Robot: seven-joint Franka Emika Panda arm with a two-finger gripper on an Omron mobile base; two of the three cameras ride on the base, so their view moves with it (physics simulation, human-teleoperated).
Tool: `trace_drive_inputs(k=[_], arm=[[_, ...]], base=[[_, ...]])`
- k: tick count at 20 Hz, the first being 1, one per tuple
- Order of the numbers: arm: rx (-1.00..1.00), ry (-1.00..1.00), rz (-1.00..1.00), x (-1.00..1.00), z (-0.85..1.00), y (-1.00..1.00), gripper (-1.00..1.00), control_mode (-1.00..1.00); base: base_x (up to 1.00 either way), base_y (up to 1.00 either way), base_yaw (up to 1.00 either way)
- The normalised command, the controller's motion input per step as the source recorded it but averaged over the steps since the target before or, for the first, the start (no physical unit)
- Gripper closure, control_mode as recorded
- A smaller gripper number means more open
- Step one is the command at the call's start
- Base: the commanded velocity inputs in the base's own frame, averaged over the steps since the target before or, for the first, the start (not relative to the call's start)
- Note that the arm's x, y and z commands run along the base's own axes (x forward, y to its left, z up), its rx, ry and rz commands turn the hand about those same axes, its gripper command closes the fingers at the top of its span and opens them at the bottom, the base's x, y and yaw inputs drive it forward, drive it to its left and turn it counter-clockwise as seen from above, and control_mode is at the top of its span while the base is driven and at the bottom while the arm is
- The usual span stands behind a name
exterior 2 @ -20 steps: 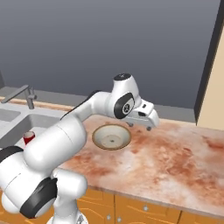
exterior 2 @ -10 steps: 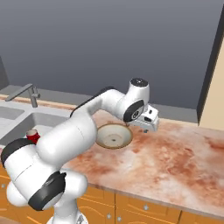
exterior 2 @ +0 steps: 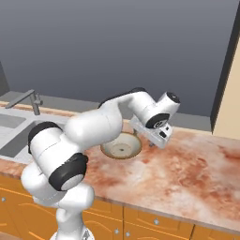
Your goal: Pick the mug and place it in the sink. Pick the bowl and place it in the open cabinet and then close the cabinet.
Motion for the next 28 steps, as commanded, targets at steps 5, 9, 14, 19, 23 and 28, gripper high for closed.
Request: trace_drive_inputs(k=[5,9,14,19,23,28], arm=[[0.17,0.10,-0.05,0.25,-0.49,0.16,-1.00,-1.00],[0.09,-0.04,-0.15,0.03,-0.51,0.00,-1.00,-1.00],[0.08,-0.02,-0.22,0.06,-0.54,0.10,-1.00,-1.00],[0.03,0.00,-0.20,0.27,-0.31,0.26,-1.00,-1.00],[0.02,0.00,-0.16,0.25,-0.26,0.26,-1.00,-1.00],[0.03,0.00,-0.14,0.19,-0.35,0.23,-1.00,-1.00]], base=[[0.00,0.00,0.00],[0.00,0.00,0.00],[0.00,0.00,0.00],[0.00,0.00,0.00],[0.00,0.00,0.00],[0.00,0.00,0.00]])
